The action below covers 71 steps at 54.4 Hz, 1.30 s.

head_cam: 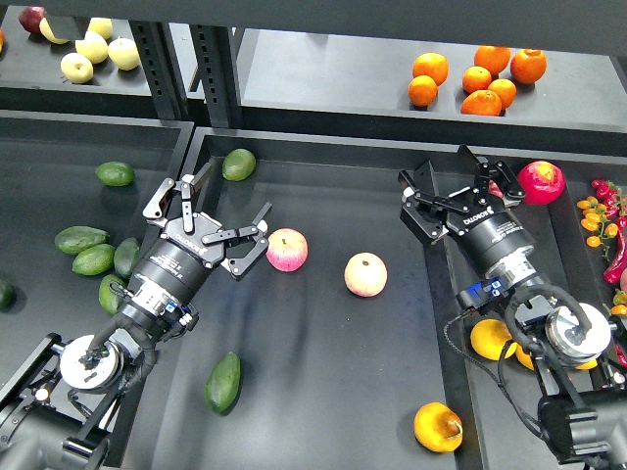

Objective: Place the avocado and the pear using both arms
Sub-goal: 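Swing the left gripper over toward the bin of green avocados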

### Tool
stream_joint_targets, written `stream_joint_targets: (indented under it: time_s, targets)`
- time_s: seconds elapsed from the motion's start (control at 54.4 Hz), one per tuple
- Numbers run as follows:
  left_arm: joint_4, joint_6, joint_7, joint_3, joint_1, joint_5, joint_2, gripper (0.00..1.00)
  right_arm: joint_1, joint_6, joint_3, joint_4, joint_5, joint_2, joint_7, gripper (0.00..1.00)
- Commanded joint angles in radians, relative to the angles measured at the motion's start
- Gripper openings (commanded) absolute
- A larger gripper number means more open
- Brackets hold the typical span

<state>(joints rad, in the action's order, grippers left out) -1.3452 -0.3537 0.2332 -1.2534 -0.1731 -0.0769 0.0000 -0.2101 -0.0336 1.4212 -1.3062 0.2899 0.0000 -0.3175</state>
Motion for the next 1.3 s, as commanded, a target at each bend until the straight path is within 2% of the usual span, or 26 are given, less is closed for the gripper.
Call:
stream_joint_targets:
  time_s: [0.0,1.286]
  targets:
    - [0.0,-0.001,0.0,-0.001,-0.002,-0.001,0.0,1.0,0.0,0.0,-0.001,0.001,0.0,0.0,0.0,1.0]
    - [0.021,-0.017,0.02,-0.026,-0.014,-0.007,0.0,1.0,0.003,0.0,0.001,-0.001,-0.002,0.0,0.0,1.0]
